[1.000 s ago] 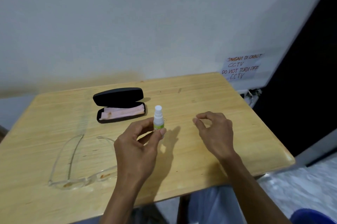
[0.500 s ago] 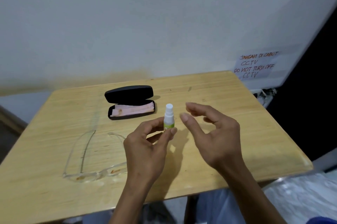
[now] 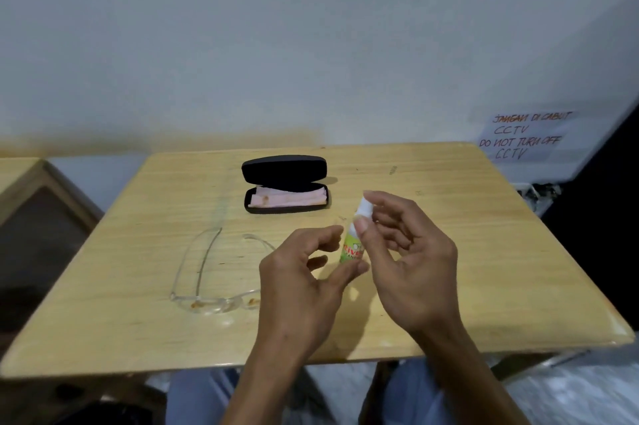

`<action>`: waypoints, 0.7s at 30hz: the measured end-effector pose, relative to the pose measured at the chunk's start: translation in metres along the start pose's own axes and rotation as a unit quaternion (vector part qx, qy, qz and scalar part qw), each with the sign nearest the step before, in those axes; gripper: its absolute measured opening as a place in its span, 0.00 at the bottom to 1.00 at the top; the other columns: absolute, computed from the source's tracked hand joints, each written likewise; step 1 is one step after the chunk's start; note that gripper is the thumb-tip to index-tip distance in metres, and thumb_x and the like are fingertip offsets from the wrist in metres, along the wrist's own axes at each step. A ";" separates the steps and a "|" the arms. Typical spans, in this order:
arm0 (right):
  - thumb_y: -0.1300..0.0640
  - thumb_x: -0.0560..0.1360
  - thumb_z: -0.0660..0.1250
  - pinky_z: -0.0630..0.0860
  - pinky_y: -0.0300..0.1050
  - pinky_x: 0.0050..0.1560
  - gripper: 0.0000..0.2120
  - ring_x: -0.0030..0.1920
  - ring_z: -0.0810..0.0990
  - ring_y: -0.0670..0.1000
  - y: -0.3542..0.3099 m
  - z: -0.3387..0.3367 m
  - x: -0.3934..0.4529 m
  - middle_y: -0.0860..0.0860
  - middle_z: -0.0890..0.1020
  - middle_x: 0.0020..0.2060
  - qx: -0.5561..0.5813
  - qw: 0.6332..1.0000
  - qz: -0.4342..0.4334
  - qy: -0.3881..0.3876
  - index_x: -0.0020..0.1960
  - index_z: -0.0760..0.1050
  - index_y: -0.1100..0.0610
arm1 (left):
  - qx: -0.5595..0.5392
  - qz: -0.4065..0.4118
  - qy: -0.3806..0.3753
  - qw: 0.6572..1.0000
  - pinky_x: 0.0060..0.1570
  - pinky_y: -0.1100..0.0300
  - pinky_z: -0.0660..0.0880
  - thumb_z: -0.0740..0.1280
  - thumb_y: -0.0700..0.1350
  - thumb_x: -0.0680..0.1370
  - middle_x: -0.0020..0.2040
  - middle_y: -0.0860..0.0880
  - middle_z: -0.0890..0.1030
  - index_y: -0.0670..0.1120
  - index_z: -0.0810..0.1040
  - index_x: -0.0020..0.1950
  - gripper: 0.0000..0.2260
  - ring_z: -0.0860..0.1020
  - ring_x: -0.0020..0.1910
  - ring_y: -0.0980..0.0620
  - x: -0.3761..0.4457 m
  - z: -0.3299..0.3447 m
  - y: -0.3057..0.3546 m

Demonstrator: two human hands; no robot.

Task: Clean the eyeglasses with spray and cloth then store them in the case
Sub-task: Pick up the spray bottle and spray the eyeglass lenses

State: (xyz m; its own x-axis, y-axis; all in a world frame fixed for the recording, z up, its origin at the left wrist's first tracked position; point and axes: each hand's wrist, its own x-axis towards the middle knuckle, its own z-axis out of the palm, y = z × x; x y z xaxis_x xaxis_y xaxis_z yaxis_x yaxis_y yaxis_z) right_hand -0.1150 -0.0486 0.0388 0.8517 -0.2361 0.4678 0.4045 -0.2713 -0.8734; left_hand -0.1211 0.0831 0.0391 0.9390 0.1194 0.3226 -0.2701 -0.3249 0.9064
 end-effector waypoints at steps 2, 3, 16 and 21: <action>0.61 0.78 0.71 0.80 0.37 0.48 0.15 0.49 0.85 0.44 -0.003 0.002 -0.001 0.43 0.84 0.45 0.045 0.998 0.031 0.010 0.59 0.79 0.45 | 0.025 0.001 0.011 1.000 0.48 0.64 0.80 0.82 0.45 0.63 0.46 0.58 0.84 0.51 0.84 0.52 0.19 0.82 0.48 0.61 -0.002 -0.017 -0.002; 0.62 0.79 0.69 0.80 0.36 0.45 0.14 0.47 0.86 0.44 -0.005 0.004 -0.002 0.43 0.83 0.45 0.069 0.996 0.046 0.014 0.59 0.78 0.44 | 0.040 0.006 0.020 0.999 0.48 0.65 0.80 0.82 0.46 0.64 0.46 0.58 0.84 0.50 0.85 0.52 0.19 0.82 0.48 0.61 -0.002 -0.028 -0.003; 0.62 0.85 0.56 0.70 0.44 0.25 0.12 0.28 0.73 0.52 -0.006 0.025 -0.016 0.56 0.77 0.39 0.180 0.970 0.159 -0.031 0.56 0.77 0.51 | 0.377 0.044 -0.083 0.922 0.45 0.59 0.71 0.74 0.50 0.73 0.49 0.54 0.84 0.50 0.85 0.52 0.09 0.79 0.48 0.52 -0.003 -0.142 -0.048; 0.62 0.84 0.58 0.71 0.44 0.27 0.11 0.29 0.74 0.53 -0.006 0.028 -0.019 0.55 0.79 0.36 0.204 0.956 0.196 -0.081 0.57 0.77 0.52 | 0.409 0.058 -0.141 0.900 0.51 0.52 0.71 0.74 0.52 0.73 0.48 0.56 0.83 0.53 0.86 0.51 0.08 0.77 0.50 0.50 0.002 -0.134 -0.058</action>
State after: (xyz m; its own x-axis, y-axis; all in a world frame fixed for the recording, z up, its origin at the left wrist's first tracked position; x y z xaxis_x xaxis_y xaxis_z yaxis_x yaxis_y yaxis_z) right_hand -0.1243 -0.0162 0.0319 0.9914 -0.0879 0.0966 0.1127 0.2022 -0.9729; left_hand -0.1325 0.2278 0.0239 0.9625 -0.1647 0.2154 -0.2305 -0.9152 0.3304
